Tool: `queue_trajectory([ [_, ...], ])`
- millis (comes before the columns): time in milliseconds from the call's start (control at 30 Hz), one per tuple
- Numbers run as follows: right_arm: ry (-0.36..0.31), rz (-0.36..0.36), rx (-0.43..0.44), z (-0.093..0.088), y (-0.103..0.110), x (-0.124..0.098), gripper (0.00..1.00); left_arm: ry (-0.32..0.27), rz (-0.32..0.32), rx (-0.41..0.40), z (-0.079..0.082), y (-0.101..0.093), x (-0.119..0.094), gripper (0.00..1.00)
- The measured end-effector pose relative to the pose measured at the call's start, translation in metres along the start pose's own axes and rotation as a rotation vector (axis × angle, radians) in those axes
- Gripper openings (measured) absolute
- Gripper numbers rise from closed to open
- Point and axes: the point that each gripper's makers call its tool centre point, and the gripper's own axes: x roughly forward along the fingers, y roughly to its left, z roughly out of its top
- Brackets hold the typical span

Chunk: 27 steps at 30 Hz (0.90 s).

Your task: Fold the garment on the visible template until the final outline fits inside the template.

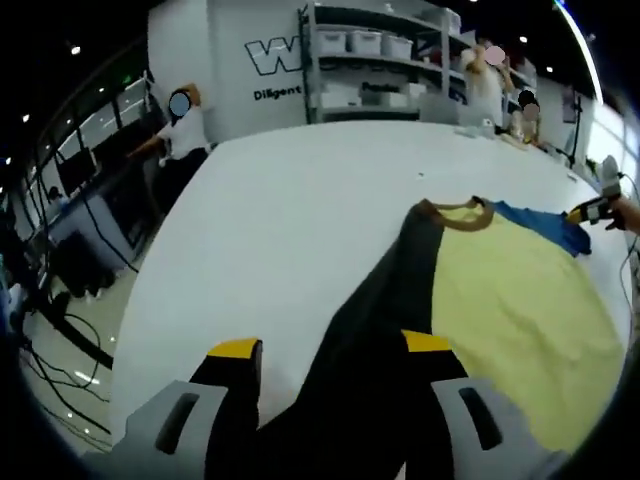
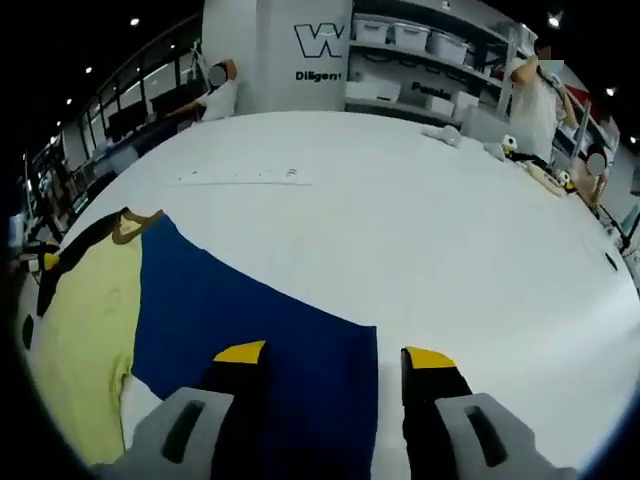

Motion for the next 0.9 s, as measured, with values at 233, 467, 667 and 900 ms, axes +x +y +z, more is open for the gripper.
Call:
queue_trajectory([
  [233,-0.025,0.063,-0.044,0.003,0.022,-0.015,0.75,-0.036,-0.026,0.009,0.006,-0.008,-0.02,0.81],
  [467,-0.038,0.098,-0.101,0.001,0.039,-0.027,0.8,-0.054,-0.067,0.015,0.007,-0.023,-0.042,0.99],
  [667,-0.063,0.13,-0.113,0.005,0.049,-0.034,0.84,-0.051,-0.092,0.024,0.0,-0.029,-0.06,0.99],
  [900,-0.038,0.166,-0.12,-0.012,0.058,-0.036,0.9,-0.093,-0.104,0.063,-0.001,-0.041,-0.083,0.99],
])
